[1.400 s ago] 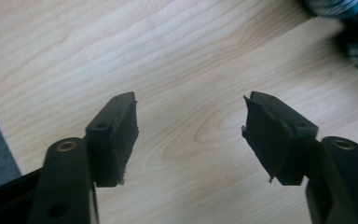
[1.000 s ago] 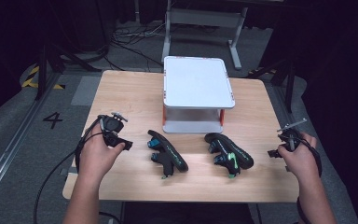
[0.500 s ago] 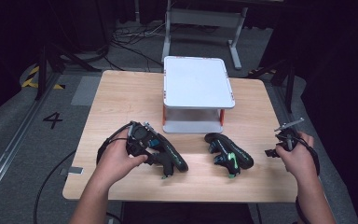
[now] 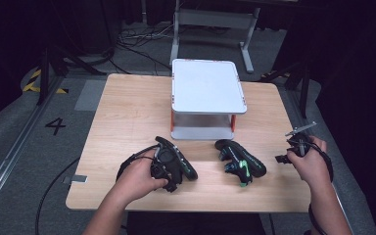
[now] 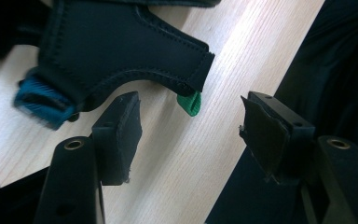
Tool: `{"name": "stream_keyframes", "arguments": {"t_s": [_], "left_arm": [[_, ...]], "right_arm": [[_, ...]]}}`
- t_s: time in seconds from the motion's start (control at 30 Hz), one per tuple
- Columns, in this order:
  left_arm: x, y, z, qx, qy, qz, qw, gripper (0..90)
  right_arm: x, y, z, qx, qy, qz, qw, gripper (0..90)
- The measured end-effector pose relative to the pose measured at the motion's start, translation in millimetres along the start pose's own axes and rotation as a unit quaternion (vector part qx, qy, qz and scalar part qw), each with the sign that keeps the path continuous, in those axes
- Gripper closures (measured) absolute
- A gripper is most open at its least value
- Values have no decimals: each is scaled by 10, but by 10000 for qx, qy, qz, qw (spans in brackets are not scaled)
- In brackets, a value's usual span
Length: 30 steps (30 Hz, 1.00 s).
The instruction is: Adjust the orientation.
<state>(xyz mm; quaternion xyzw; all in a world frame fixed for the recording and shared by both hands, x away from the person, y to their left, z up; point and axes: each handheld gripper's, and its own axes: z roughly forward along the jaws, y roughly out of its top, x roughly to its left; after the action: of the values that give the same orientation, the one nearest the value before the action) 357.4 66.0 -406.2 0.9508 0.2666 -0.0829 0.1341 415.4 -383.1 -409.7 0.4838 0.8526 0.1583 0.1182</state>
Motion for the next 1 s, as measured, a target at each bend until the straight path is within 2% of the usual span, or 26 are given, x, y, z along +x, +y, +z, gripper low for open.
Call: {"name": "stream_keyframes", "arguments": {"t_s": [0.27,0.43,0.5,0.63,0.7,0.77,0.8,1.0], "left_arm": [[48,23,128,189,-74,-22,9998,438],[60,44,210,288,-137,-7,9995,502],[65,52,226,346,-94,-42,9993,543],[93,73,271,342,-56,-314,9989,617],[96,81,277,396,-156,-387,9983,705],[80,88,264,379,-257,-363,9983,805],[71,90,257,382,-215,-372,9983,830],[74,79,250,392,-238,-462,9979,861]], "right_arm": [[-62,-25,-36,-74,50,55,9999,364],[-48,-22,-28,-66,97,14,9999,364],[-34,-13,-20,-39,113,-45,9999,364],[-11,-3,-4,-17,157,-105,9998,366],[-19,-7,-6,9,145,-46,9999,369],[-27,-12,-11,1,134,-38,9999,369],[-33,-13,-17,-10,132,-36,9999,369],[-35,-12,-29,-43,139,-31,9999,370]]}}
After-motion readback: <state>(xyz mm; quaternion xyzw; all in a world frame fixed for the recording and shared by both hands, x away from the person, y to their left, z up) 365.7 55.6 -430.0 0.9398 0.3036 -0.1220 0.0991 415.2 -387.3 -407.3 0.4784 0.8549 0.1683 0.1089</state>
